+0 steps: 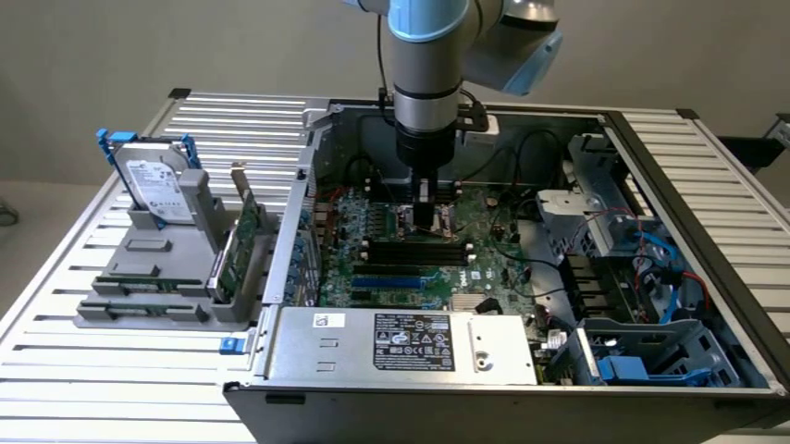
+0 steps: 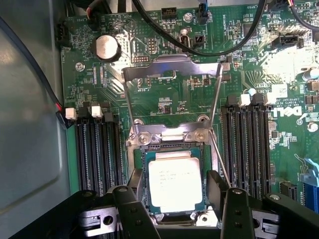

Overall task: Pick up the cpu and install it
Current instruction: 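Install the second cpu locking lever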

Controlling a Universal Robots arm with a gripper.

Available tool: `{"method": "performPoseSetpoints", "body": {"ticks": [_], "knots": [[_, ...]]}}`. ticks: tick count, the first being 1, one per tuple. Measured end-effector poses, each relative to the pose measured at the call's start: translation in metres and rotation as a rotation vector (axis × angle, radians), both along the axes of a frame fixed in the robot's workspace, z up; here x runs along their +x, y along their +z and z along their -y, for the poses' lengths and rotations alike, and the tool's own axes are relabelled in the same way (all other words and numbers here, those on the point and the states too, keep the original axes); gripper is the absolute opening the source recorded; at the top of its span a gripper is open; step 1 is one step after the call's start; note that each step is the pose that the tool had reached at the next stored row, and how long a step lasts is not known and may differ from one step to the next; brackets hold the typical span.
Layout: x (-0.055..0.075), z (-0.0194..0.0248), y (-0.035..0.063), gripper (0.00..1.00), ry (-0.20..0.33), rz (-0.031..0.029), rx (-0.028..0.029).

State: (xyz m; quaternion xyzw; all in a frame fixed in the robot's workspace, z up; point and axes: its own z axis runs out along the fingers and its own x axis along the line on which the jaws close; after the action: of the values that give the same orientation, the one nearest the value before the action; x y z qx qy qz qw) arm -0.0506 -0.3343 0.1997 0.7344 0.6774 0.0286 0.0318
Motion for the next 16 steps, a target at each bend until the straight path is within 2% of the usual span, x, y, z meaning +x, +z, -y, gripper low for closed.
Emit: {"method": "performPoseSetpoints", "body": {"ticks": [6, 16], "knots": [[0.0, 0.0, -0.0013, 0.63, 0.013, -0.0051, 0.0], [0.0002, -0.0001, -0.0051, 0.63, 0.052, -0.0056, 0.0]]}}
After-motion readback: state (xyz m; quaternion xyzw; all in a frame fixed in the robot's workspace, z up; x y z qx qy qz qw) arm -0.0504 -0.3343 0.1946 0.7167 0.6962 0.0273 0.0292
